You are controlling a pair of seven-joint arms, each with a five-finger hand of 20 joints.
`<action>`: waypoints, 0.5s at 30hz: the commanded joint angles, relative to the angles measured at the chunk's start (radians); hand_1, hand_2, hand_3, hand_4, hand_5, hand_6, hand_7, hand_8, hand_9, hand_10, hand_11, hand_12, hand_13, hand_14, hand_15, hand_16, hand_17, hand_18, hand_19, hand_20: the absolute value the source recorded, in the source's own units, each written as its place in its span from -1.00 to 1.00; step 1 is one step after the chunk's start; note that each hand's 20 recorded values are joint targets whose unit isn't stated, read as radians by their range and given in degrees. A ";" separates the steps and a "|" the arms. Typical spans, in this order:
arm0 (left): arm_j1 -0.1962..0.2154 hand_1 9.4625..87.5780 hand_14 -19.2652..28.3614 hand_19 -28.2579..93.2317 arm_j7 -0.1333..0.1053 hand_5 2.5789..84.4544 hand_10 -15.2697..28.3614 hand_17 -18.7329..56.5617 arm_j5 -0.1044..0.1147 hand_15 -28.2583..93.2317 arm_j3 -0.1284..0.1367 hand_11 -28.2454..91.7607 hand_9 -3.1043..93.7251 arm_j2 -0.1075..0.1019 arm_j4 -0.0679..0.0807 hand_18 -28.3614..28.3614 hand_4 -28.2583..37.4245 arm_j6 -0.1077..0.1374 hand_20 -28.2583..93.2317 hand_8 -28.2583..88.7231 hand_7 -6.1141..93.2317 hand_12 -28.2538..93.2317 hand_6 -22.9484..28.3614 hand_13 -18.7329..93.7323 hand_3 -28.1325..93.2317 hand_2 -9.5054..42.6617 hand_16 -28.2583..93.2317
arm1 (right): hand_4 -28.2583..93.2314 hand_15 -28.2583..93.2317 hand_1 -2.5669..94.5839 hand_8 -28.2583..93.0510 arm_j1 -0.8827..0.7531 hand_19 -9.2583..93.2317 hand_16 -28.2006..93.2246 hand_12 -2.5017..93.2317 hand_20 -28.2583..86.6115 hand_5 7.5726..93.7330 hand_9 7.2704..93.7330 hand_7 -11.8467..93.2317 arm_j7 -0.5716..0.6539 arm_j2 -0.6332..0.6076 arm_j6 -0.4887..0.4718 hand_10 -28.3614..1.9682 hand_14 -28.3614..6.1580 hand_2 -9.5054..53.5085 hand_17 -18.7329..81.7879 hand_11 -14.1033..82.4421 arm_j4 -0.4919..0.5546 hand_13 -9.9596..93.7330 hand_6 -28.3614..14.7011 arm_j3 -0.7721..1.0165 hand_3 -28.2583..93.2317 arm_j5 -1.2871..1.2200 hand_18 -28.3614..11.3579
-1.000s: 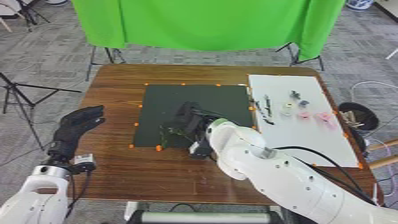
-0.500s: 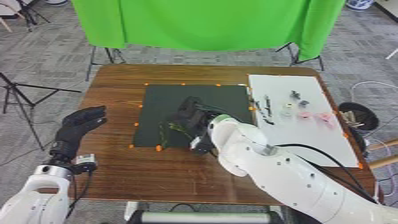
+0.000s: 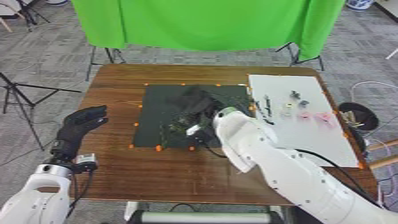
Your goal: Arrange flowers
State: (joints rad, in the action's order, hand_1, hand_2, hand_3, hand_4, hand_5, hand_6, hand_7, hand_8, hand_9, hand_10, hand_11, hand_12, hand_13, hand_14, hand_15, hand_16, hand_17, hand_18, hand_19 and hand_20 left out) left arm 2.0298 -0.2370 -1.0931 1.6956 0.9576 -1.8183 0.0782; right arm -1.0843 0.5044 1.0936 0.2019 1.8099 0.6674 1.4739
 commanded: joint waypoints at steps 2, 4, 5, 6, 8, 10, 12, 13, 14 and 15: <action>0.007 -0.23 0.48 -0.23 0.004 0.09 0.23 -0.25 -0.003 -0.09 0.007 -0.16 -0.07 0.014 0.003 0.48 -0.57 -0.010 -0.14 -0.66 -0.45 -0.29 -0.07 0.00 0.51 -1.00 -0.52 | -0.75 0.17 -0.29 -0.67 0.053 1.00 -0.13 -0.69 -0.13 0.33 0.40 -0.47 0.075 -0.126 -0.006 -0.12 0.32 -0.71 0.67 -0.52 -0.010 1.00 0.21 0.084 0.53 0.352 -0.13; 0.012 -0.23 0.48 -0.23 0.003 0.09 0.23 -0.25 -0.003 -0.09 0.009 -0.16 -0.07 0.018 0.000 0.48 -0.57 -0.007 -0.14 -0.66 -0.45 -0.29 -0.07 0.00 0.51 -1.00 -0.52 | -0.75 0.18 -0.31 -0.67 0.060 1.00 -0.12 -0.69 -0.11 0.29 0.35 -0.49 0.121 -0.149 -0.096 -0.15 0.30 -0.87 0.64 -0.53 -0.032 0.97 0.20 0.110 0.53 0.434 -0.14; 0.011 -0.23 0.48 -0.23 0.004 0.09 0.23 -0.25 -0.002 -0.09 0.010 -0.16 -0.07 0.019 0.001 0.48 -0.57 -0.009 -0.14 -0.66 -0.45 -0.29 -0.07 0.00 0.51 -1.00 -0.52 | -0.75 0.18 -0.32 -0.66 0.063 1.00 -0.11 -0.68 -0.10 0.27 0.33 -0.51 0.145 -0.157 -0.126 -0.18 0.29 -0.93 0.63 -0.53 -0.046 0.96 0.18 0.118 0.51 0.457 -0.15; 0.014 -0.23 0.48 -0.23 0.004 0.09 0.23 -0.25 -0.003 -0.09 0.011 -0.16 -0.07 0.019 0.000 0.48 -0.57 -0.008 -0.14 -0.66 -0.45 -0.29 -0.07 0.00 0.51 -1.00 -0.52 | -0.75 0.19 -0.33 -0.66 0.069 1.00 -0.12 -0.68 -0.09 0.25 0.31 -0.52 0.155 -0.167 -0.141 -0.20 0.28 -0.98 0.62 -0.54 -0.063 0.95 0.17 0.117 0.50 0.476 -0.16; 0.017 -0.23 0.48 -0.23 0.004 0.09 0.23 -0.25 -0.002 -0.09 0.011 -0.16 -0.07 0.021 -0.001 0.48 -0.57 -0.008 -0.14 -0.66 -0.45 -0.29 -0.07 0.00 0.51 -1.00 -0.52 | -0.75 0.20 -0.35 -0.66 0.074 1.00 -0.12 -0.68 -0.08 0.25 0.29 -0.54 0.173 -0.181 -0.191 -0.23 0.27 -1.00 0.61 -0.54 -0.090 0.94 0.21 0.123 0.49 0.496 -0.17; 0.018 -0.23 0.48 -0.23 0.003 0.09 0.23 -0.25 -0.002 -0.09 0.011 -0.16 -0.07 0.023 -0.002 0.48 -0.57 -0.006 -0.14 -0.66 -0.45 -0.29 -0.07 0.00 0.51 -1.00 -0.52 | -0.76 0.20 -0.37 -0.66 0.072 1.00 -0.12 -0.68 -0.08 0.27 0.29 -0.56 0.191 -0.193 -0.234 -0.23 0.26 -1.00 0.61 -0.54 -0.110 0.94 0.25 0.128 0.47 0.508 -0.18; 0.019 -0.23 0.48 -0.23 0.002 0.09 0.23 -0.25 -0.001 -0.09 0.011 -0.16 -0.07 0.025 -0.002 0.48 -0.57 -0.005 -0.14 -0.66 -0.45 -0.29 -0.07 0.00 0.51 -1.00 -0.52 | -0.76 0.21 -0.37 -0.66 0.067 1.00 -0.12 -0.68 -0.08 0.27 0.27 -0.57 0.206 -0.201 -0.284 -0.26 0.26 -1.00 0.61 -0.54 -0.124 0.94 0.26 0.129 0.44 0.522 -0.17; 0.019 -0.23 0.48 -0.23 0.002 0.09 0.23 -0.25 -0.001 -0.09 0.011 -0.16 -0.07 0.026 -0.001 0.48 -0.57 -0.005 -0.14 -0.66 -0.45 -0.29 -0.07 0.00 0.51 -1.00 -0.52 | -0.77 0.21 -0.38 -0.66 0.062 1.00 -0.12 -0.68 -0.07 0.24 0.24 -0.59 0.213 -0.203 -0.309 -0.28 0.25 -1.00 0.61 -0.55 -0.130 0.93 0.24 0.133 0.42 0.525 -0.16; 0.018 -0.22 0.48 -0.23 0.003 0.09 0.23 -0.25 -0.002 -0.09 0.011 -0.16 -0.07 0.027 -0.001 0.48 -0.57 -0.005 -0.14 -0.66 -0.45 -0.29 -0.07 0.00 0.51 -1.00 -0.52 | -0.77 0.21 -0.38 -0.66 0.057 0.99 -0.12 -0.68 -0.07 0.23 0.23 -0.60 0.218 -0.206 -0.318 -0.30 0.25 -1.00 0.61 -0.55 -0.137 0.93 0.23 0.132 0.41 0.526 -0.16; 0.019 -0.23 0.48 -0.23 0.002 0.09 0.23 -0.25 -0.001 -0.09 0.011 -0.16 -0.07 0.029 -0.001 0.48 -0.57 -0.006 -0.14 -0.66 -0.45 -0.29 -0.07 0.00 0.51 -1.00 -0.52 | -0.77 0.22 -0.39 -0.66 0.054 0.99 -0.12 -0.69 -0.07 0.21 0.21 -0.60 0.224 -0.209 -0.323 -0.30 0.24 -1.00 0.61 -0.55 -0.145 0.93 0.21 0.129 0.40 0.533 -0.14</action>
State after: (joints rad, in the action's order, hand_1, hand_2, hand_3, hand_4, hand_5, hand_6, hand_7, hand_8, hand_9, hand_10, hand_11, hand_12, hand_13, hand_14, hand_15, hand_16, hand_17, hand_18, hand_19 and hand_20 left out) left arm 2.0354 -0.2378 -1.0937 1.7027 0.9711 -1.8184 0.0761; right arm -1.0123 0.6925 0.9241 -0.0669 1.7022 0.7858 1.9793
